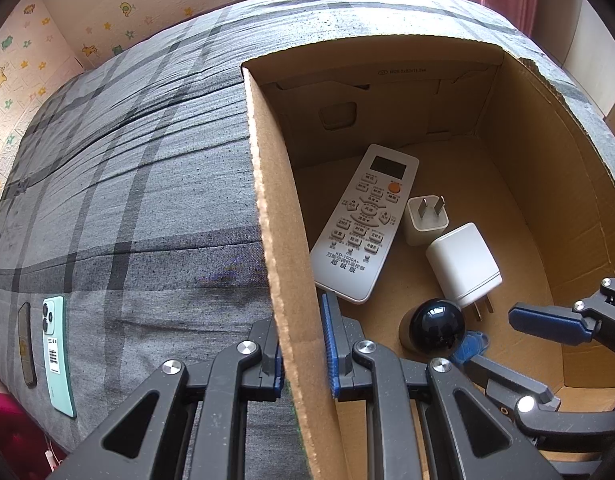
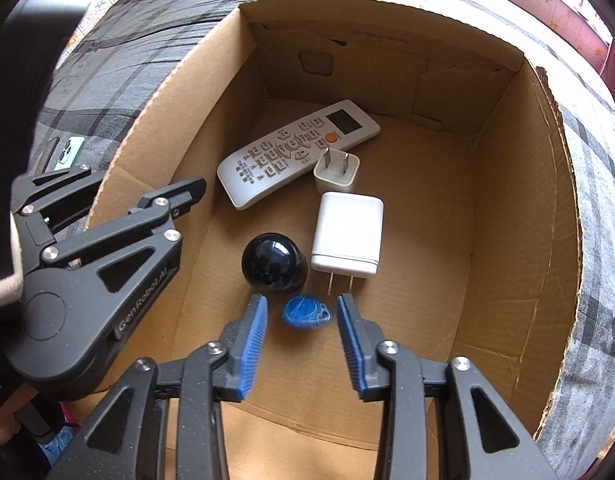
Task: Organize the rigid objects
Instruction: 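Open the right gripper to drop the key fob in the box, then move the right gripper back to the light-blue lotion tube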
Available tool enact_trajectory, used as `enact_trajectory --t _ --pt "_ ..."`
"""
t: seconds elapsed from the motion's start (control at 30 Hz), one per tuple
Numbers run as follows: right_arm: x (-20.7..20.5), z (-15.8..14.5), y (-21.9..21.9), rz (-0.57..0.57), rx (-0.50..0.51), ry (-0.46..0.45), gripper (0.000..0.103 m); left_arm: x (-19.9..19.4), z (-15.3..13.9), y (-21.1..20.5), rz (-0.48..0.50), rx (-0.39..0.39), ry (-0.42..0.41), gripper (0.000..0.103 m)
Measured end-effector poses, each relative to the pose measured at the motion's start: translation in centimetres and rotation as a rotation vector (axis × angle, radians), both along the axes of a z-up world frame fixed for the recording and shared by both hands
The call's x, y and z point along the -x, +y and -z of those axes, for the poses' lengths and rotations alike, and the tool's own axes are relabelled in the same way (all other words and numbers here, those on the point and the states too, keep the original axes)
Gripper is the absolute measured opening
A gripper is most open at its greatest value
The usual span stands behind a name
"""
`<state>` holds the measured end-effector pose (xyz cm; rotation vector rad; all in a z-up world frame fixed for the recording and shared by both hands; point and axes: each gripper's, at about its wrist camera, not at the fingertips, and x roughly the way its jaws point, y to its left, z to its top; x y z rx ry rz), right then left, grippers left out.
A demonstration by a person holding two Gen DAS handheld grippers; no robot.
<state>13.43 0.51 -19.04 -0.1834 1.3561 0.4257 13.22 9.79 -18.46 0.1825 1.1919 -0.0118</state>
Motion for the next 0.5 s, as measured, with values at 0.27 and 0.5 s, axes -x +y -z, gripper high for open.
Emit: enact_trajectory --t 0.27,0.5 --pt "0.8 -1.1 -0.1 -0.008 0.022 -0.057 0.058 -0.1 0.0 0.1 -0.002 0.005 0.003 0.018" --pt "1.2 -2.2 -0.6 -0.012 0.020 -0.087 0.063 -0.2 0.0 0.2 -0.002 0.004 0.003 0.018"
